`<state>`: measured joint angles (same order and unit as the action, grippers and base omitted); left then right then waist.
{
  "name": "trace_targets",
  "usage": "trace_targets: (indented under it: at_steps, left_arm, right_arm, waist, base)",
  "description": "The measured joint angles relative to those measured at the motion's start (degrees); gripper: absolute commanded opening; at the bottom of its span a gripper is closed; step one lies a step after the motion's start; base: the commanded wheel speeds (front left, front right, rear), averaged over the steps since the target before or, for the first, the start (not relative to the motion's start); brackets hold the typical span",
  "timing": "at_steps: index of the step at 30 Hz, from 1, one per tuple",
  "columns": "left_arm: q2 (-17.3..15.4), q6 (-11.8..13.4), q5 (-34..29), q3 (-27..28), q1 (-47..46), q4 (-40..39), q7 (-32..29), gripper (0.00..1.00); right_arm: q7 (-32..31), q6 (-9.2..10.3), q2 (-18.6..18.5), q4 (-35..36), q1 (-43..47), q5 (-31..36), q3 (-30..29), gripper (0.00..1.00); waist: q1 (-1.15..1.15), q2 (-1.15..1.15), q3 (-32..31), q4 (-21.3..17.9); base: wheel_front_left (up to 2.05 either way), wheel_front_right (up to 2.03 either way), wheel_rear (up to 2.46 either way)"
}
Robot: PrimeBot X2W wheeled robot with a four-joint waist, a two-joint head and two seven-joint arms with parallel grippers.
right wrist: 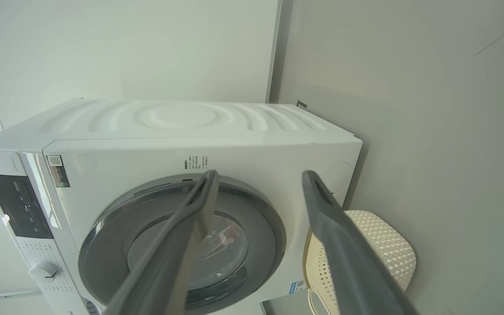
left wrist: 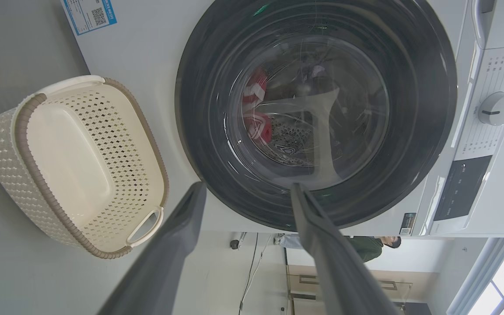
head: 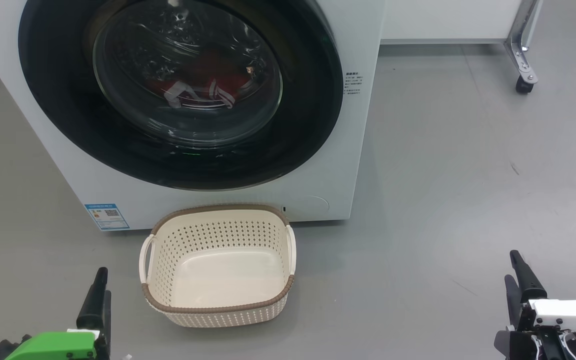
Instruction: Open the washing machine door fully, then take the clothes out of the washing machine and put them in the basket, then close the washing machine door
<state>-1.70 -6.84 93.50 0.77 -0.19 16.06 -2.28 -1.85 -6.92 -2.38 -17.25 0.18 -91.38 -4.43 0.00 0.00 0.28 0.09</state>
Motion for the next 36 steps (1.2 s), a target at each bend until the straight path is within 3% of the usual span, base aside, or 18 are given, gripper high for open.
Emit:
trace_targets:
  at_steps: [10, 20, 36]
  left_arm:
    - [-0.70, 0.00, -5.55, -1.41, -0.12, -1.21, 2.34, 1.00]
    - [-3.88, 0.00, -16.55, -4.65, -1.05, -2.36, 4.50, 1.00]
    - [-6.42, 3.11, -35.34, -10.14, -1.88, -3.90, 7.69, 1.00]
  right_arm:
    - [1.98, 0.00, -1.60, 0.82, -0.08, 5.17, 1.78, 1.00]
    - [4.27, 0.13, -5.31, 1.48, -1.02, 18.03, 5.30, 1.00]
    - [7.23, 3.56, -7.38, 1.92, -2.11, 35.01, 11.23, 1.00]
  waist:
    - [0.00, 0.00, 0.10, 0.10]
    - [0.00, 0.00, 0.26, 0.12]
    - [0.00, 0.00, 0.41, 0.14]
  base:
    - [0.00, 0.00, 0.00]
    - [0.00, 0.00, 0.00]
    - [0.00, 0.00, 0.00]
